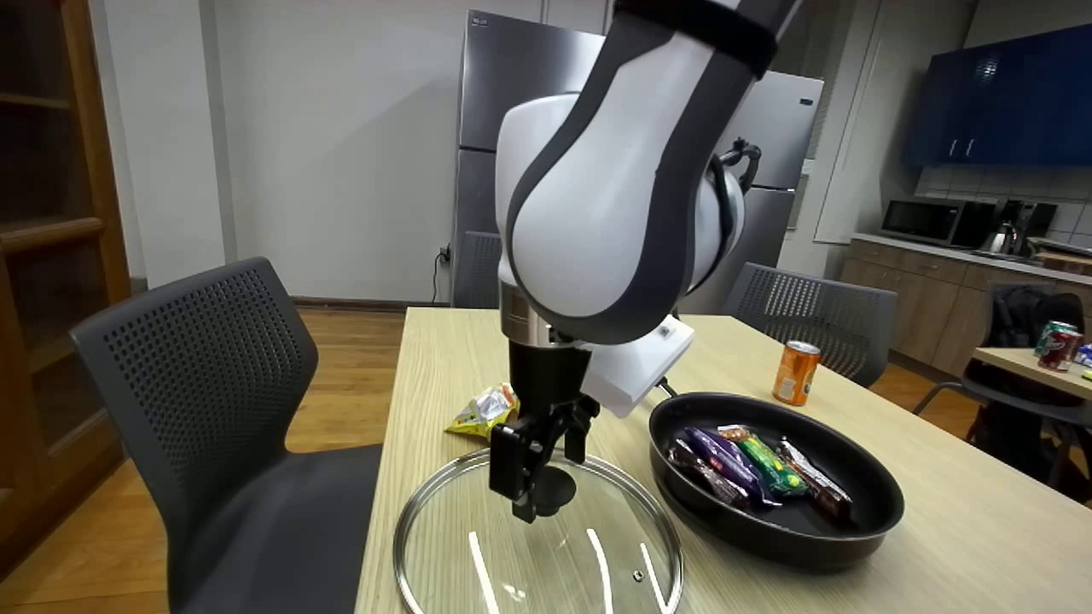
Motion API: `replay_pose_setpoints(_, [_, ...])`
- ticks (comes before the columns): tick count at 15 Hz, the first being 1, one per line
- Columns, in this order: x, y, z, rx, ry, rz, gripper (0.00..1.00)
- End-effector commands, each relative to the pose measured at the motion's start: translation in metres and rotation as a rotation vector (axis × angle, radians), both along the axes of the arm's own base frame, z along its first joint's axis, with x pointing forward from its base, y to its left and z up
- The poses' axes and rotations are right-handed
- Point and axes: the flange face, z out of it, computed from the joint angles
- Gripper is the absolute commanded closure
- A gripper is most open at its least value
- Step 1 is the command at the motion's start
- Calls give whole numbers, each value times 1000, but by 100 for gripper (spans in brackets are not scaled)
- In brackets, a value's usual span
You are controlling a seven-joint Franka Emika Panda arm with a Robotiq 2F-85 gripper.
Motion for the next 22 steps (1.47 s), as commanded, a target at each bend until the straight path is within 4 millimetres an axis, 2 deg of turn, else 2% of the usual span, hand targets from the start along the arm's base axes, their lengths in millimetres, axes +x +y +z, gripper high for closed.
replay_pose_setpoints(1, [13,8,-6,-20,18,15,0])
replay_pose_setpoints(4, [15,11,-9,-24,22,10,0])
replay_pose_setpoints(5, [16,11,-10,-25,24,11,23])
replay_pose_setpoints(6, [16,12,-10,-27,24,11,26])
replay_pose_setpoints(9, [15,16,-7,-31,29,12,51])
replay_pose_setpoints(11, [15,17,-5,-36,32,10,62])
replay_pose_setpoints(22, [-4,20,4,-34,41,43,62])
